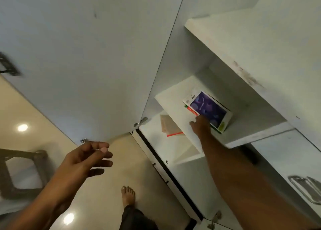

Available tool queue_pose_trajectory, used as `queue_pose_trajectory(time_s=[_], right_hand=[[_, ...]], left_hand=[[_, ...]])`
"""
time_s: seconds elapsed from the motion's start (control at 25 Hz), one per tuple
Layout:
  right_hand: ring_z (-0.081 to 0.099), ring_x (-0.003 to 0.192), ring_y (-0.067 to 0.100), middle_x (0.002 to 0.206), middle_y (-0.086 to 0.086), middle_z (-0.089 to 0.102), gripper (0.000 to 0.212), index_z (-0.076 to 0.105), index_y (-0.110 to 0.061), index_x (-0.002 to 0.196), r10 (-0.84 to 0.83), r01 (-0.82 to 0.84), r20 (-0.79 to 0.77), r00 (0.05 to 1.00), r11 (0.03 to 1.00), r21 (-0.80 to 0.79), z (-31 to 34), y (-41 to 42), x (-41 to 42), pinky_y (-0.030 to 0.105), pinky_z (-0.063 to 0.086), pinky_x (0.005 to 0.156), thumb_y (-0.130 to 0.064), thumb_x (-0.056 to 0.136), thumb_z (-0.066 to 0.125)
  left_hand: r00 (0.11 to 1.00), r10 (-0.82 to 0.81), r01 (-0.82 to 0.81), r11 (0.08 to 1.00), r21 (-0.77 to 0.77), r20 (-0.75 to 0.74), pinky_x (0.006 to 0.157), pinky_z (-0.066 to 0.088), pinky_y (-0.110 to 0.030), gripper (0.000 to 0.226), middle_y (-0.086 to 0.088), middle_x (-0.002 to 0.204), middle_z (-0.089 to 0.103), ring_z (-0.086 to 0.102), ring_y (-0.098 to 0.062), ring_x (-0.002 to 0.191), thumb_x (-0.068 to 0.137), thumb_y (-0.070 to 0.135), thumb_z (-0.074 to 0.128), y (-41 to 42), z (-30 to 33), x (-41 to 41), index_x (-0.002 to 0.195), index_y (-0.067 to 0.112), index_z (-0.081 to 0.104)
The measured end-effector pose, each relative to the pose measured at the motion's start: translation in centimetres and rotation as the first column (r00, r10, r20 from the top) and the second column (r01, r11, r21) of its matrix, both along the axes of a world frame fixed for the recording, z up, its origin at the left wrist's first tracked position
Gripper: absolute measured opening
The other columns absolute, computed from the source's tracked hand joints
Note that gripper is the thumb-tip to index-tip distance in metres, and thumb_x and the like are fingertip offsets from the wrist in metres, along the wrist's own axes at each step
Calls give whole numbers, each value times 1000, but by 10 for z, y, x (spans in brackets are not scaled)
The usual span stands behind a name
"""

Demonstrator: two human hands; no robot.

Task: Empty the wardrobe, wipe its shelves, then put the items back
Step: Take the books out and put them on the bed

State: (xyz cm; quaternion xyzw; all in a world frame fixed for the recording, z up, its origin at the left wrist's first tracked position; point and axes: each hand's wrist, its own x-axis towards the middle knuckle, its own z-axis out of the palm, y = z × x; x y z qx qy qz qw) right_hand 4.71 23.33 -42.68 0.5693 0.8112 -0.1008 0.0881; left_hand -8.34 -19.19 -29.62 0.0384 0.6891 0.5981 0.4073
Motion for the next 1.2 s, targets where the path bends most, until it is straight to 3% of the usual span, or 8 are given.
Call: queue_pose_trajectory(time_s=[0.16, 0.28, 0.36, 0.68, 0.88, 0.96, 1.04, 1.2], right_hand=[[40, 139, 38, 151, 19, 39, 86, 29, -12, 152, -43, 30, 84, 996, 989, 145, -18, 68, -23, 51, 40, 109, -43, 85, 74], [36, 141, 39, 152, 19, 38, 97, 27, -13, 153, -6, -4, 116, 993, 996, 86, -30, 101, -27, 57, 35, 111, -45, 78, 80], [36, 141, 40, 151, 19, 39, 98, 29, -12, 152, 23, -29, 158, 987, 999, 36, -35, 120, -26, 57, 35, 111, -48, 77, 81], [45, 133, 38, 140, 18, 52, 58, 46, -10, 140, 184, -262, 335, 924, 943, 205, -52, 114, -23, 52, 46, 105, -33, 92, 68], [69, 89, 27, 98, 13, 71, 30, 65, -11, 110, 158, -207, 234, 959, 957, 204, -39, 79, -26, 35, 56, 74, -29, 88, 71], [68, 69, 27, 82, 15, 70, 29, 65, -8, 101, 133, -158, 97, 986, 931, 330, -22, 75, -29, 33, 56, 63, -28, 84, 76], [68, 77, 27, 93, 14, 69, 31, 61, -7, 114, 131, -82, -119, 984, 931, 355, 9, 66, -39, 37, 57, 68, -32, 95, 64], [64, 89, 21, 106, 4, 61, 30, 51, -15, 129, 18, -55, -511, 860, 997, -56, 85, 14, -46, 39, 59, 78, -30, 105, 44]], left_hand=[[999, 40, -39, 998, -47, 22, 80, 53, -43, 21, -5, 99, 77, 75, -24, 88, 82, 40, 69, 39, 2, -12, 96, 27, 76], [998, 57, -55, 996, -65, 36, 79, 54, -44, 76, -4, 100, 77, 76, -22, 87, 37, 79, 83, 52, -1, -18, 97, 32, 76], [996, 69, -63, 994, -88, 62, 79, 54, -44, 91, -5, 100, 77, 76, -23, 87, 23, 83, 82, 62, -5, -21, 97, 31, 76], [993, 22, -15, 998, -58, 117, 79, 53, -43, 37, -6, 103, 77, 75, -27, 92, 64, 55, 83, 98, -4, -19, 94, 33, 77], [995, -27, 33, 998, -55, 100, 81, 54, -44, 100, -4, 101, 77, 76, -24, 88, 21, 82, 83, 96, -4, -17, 102, 24, 75], [996, -33, 38, 998, -58, 86, 81, 54, -44, 102, -4, 101, 77, 76, -24, 88, 24, 80, 83, 95, -5, -18, 106, 21, 73], [994, -48, 53, 997, -49, 95, 82, 54, -43, 88, -5, 103, 77, 75, -23, 89, 37, 69, 80, 98, -6, -19, 108, 19, 72], [992, -84, 89, 995, -48, 90, 86, 55, -41, 97, -3, 105, 76, 74, -18, 94, 32, 76, 82, 118, -7, -15, 114, 26, 68]])
